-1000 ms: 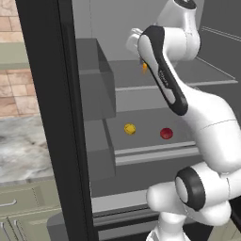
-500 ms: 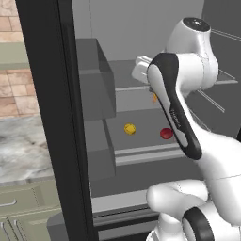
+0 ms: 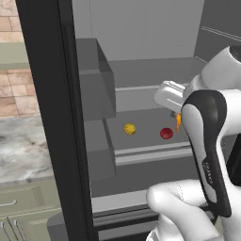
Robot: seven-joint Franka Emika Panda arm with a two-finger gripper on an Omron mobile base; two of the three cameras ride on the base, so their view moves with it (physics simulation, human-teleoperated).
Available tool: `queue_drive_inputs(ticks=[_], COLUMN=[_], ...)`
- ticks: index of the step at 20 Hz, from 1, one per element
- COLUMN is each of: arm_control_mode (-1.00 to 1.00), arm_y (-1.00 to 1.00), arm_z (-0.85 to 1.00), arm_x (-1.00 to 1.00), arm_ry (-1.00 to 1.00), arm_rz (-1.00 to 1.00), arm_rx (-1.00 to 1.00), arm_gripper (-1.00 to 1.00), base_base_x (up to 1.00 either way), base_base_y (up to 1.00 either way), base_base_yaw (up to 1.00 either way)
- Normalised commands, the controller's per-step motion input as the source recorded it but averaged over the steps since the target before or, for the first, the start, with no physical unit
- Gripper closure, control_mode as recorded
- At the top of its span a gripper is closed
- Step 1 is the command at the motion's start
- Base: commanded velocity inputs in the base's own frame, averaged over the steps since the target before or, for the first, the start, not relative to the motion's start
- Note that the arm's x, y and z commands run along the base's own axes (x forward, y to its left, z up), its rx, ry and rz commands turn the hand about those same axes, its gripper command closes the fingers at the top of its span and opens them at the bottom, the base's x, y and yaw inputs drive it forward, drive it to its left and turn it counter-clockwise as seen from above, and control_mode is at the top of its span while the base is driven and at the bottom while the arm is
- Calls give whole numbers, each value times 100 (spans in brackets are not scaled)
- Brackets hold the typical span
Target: Open the fridge, remove the pear, lemon, and shrimp, and place them on any counter.
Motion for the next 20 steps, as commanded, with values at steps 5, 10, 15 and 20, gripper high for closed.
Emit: queue_drive_inputs(ticks=[5,10,15,20], arm_control_mode=[-100,-100,-100,-100], arm_y=[-31,-22,-27,-2], arm_z=[0,-53,-40,0], arm_x=[-57,2,0,0], arm_ry=[3,-4,-4,0], arm_rz=[0,0,0,0], arm_rx=[0,-12,-12,0], arm_gripper=[100,100,100,100], base_base_x=[0,0,0,0], base_base_y=[0,0,0,0], base_base_yaw=[0,0,0,0])
